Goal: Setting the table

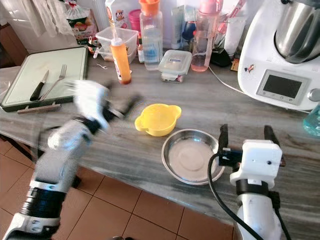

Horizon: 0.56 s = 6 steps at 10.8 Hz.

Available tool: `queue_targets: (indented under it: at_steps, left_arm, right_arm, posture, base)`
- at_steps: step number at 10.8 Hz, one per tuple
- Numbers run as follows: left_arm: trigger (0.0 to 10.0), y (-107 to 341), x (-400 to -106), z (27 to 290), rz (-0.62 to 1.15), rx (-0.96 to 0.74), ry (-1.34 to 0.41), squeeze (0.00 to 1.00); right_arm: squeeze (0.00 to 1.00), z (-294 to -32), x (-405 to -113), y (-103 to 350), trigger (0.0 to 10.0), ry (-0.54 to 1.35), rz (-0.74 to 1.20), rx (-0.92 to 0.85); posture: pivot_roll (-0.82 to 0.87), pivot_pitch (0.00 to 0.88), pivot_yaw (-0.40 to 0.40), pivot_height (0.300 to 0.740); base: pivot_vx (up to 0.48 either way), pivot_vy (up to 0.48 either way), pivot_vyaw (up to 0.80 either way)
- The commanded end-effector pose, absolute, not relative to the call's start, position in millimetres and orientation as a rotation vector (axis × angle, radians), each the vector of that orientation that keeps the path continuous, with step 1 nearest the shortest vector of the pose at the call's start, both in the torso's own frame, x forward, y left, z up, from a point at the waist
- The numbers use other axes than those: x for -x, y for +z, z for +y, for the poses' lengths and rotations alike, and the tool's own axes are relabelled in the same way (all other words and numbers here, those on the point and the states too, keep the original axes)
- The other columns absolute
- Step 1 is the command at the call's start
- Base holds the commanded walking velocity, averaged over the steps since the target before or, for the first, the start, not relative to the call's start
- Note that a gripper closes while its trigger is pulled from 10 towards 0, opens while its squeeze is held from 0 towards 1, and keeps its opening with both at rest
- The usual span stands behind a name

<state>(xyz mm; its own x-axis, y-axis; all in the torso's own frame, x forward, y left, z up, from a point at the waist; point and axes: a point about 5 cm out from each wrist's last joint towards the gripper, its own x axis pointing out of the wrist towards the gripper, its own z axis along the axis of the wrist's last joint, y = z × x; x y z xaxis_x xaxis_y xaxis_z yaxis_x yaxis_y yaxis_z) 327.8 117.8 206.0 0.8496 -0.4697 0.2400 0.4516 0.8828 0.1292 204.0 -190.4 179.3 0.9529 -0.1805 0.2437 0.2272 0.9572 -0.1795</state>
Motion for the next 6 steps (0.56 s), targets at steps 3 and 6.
queue_targets:
  at_steps: [3, 6]
  left_arm:
    - [10.0, 160.0, -311.0, 159.7, -0.195, -0.219, -0.252, 0.0]
    - [10.0, 149.0, -293.6, 180.2, -0.192, -0.304, -0.144, 0.0]
  right_arm:
    - [0.0, -187.0, -210.5, 173.2, 10.0, -0.158, -0.212, 0.209]
    - [0.0, -184.6, -215.5, 168.1, 10.0, -0.134, -0.2, 0.189]
  posture:
    - [0.06, 0.048, -0.003, 0.74]
    - [0.1, 0.055, -0.017, 0.74]
  base:
    - [0.0, 0.0, 0.0]
    - [0.0, 0.0, 0.0]
